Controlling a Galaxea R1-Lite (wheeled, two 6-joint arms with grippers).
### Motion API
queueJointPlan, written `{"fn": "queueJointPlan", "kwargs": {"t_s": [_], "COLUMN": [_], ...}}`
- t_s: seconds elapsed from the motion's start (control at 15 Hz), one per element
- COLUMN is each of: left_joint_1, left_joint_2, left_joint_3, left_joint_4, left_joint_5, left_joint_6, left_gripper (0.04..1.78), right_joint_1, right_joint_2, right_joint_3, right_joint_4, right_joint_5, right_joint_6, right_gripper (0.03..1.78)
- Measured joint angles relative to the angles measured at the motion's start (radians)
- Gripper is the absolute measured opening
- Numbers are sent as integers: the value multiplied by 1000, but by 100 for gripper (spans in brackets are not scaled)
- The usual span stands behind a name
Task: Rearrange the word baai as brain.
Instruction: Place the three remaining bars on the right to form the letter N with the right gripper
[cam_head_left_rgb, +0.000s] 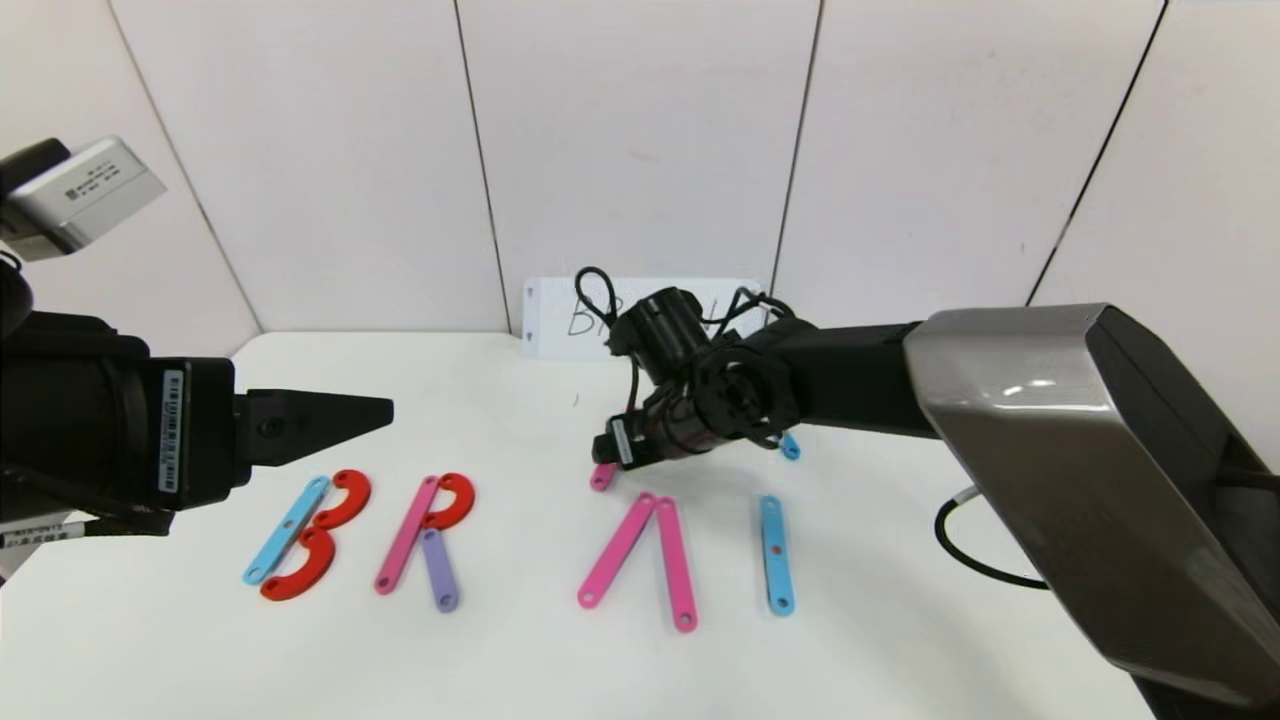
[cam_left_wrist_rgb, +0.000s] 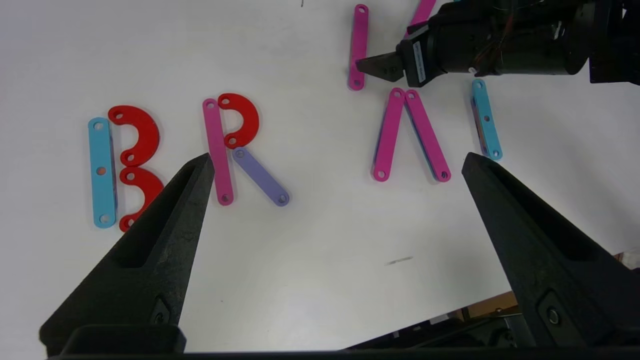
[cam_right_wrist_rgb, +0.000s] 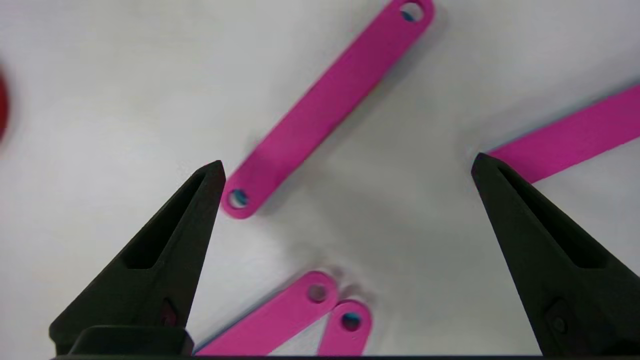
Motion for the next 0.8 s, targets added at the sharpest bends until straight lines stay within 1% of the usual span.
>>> {"fn": "queueJointPlan", "kwargs": {"t_s": [0.27,0.53,0.8], "left_joint_1": [-4,-5,-4], "left_joint_2": [-1,-3,-9], "left_joint_3": [0,1,0], "left_joint_4": [0,0,0], "left_joint_5": [0,0,0], "left_joint_6": [0,0,0], "left_gripper": [173,173,173], "right_joint_1": [24,43,44], "right_joint_2": [-14,7,51], "right_joint_3": [-2,0,-1], "right_joint_4": [-2,-3,-6], "right_joint_5": [-2,-3,-5], "right_joint_6": [-3,-2,0], "right_gripper": [171,171,171]}}
